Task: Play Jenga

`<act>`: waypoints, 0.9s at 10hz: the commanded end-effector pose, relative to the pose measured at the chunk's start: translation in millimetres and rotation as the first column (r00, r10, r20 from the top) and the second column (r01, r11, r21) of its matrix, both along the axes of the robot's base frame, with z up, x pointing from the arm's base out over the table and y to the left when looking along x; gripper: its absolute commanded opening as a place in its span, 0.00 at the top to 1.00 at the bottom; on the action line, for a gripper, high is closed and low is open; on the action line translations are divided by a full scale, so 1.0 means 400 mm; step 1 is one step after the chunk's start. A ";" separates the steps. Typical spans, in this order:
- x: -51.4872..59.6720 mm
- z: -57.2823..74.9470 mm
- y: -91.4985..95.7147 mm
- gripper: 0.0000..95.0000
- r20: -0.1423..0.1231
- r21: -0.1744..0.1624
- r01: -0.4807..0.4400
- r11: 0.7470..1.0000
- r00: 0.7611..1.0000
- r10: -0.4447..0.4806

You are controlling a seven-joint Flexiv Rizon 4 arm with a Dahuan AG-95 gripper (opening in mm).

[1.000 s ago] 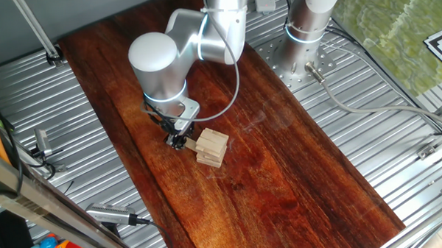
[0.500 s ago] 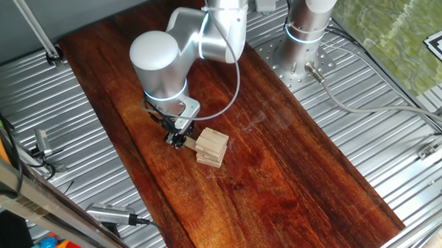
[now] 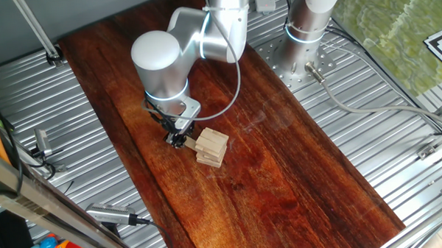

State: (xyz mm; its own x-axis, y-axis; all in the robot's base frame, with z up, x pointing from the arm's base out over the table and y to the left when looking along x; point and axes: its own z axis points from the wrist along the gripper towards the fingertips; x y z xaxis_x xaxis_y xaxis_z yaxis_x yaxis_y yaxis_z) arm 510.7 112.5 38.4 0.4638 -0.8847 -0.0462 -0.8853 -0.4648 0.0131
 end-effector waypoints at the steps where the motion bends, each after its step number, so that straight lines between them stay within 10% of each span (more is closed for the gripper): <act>1: 0.003 -0.002 0.001 1.00 0.003 -0.006 0.030 1.000 1.000 -0.030; 9: 0.003 -0.002 0.001 1.00 0.002 -0.006 0.054 0.999 0.999 -0.054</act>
State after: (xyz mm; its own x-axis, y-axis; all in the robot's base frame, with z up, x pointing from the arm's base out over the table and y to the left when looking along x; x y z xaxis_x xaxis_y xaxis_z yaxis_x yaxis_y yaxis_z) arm 511.1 112.8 38.3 0.4154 -0.9087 -0.0417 -0.9091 -0.4163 0.0144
